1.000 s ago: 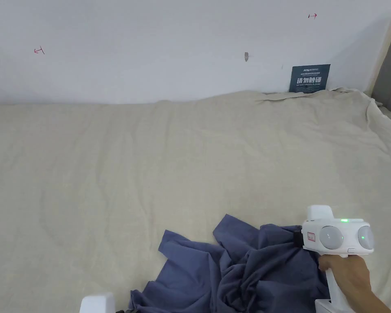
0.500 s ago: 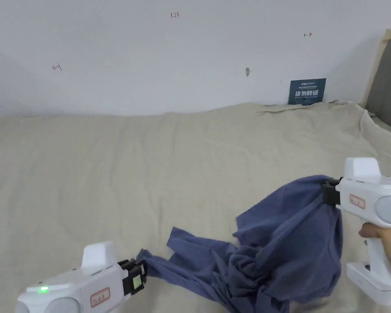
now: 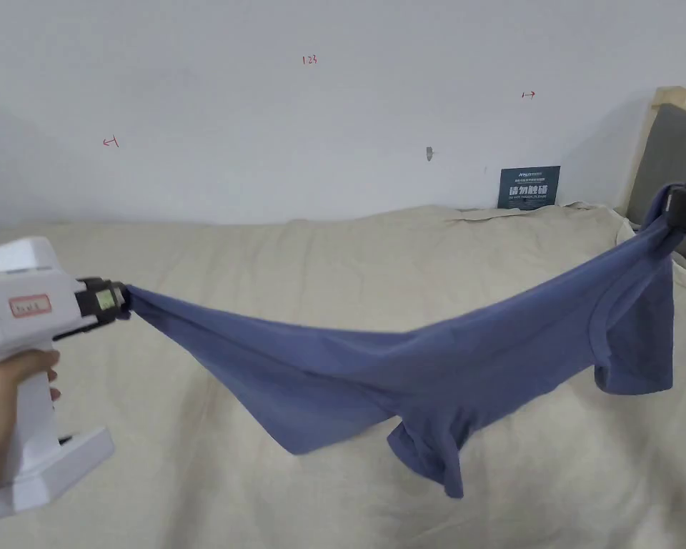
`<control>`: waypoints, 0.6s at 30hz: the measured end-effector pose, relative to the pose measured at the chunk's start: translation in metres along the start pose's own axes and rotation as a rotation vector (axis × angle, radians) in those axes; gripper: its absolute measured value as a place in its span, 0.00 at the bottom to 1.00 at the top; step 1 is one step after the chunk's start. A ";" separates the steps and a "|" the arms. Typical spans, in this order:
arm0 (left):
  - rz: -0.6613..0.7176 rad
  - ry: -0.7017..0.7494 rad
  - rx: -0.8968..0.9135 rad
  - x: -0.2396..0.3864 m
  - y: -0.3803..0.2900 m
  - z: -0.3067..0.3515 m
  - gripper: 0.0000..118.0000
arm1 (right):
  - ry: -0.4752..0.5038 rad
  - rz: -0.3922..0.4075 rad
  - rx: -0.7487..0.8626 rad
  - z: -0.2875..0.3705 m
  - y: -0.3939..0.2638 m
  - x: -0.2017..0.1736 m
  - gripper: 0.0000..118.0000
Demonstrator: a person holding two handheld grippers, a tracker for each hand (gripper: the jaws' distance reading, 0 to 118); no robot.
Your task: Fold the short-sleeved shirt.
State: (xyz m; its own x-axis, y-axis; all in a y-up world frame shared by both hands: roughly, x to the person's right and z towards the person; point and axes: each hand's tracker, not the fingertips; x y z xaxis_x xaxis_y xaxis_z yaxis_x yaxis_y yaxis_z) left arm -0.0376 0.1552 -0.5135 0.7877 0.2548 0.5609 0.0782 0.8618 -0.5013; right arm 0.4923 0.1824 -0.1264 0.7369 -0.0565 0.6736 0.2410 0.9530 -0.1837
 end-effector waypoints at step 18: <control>-0.022 0.085 0.168 -0.002 0.126 -0.014 0.00 | 0.005 -0.047 0.029 -0.063 0.051 -0.029 0.07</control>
State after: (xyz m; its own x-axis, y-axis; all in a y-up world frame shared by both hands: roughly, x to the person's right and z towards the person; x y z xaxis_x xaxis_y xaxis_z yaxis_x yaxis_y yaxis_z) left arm -0.0211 0.2573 -0.5870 0.8361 0.2035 0.5095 -0.0020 0.9298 -0.3681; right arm 0.5232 0.2144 -0.2004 0.7284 -0.1033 0.6773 0.2575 0.9574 -0.1309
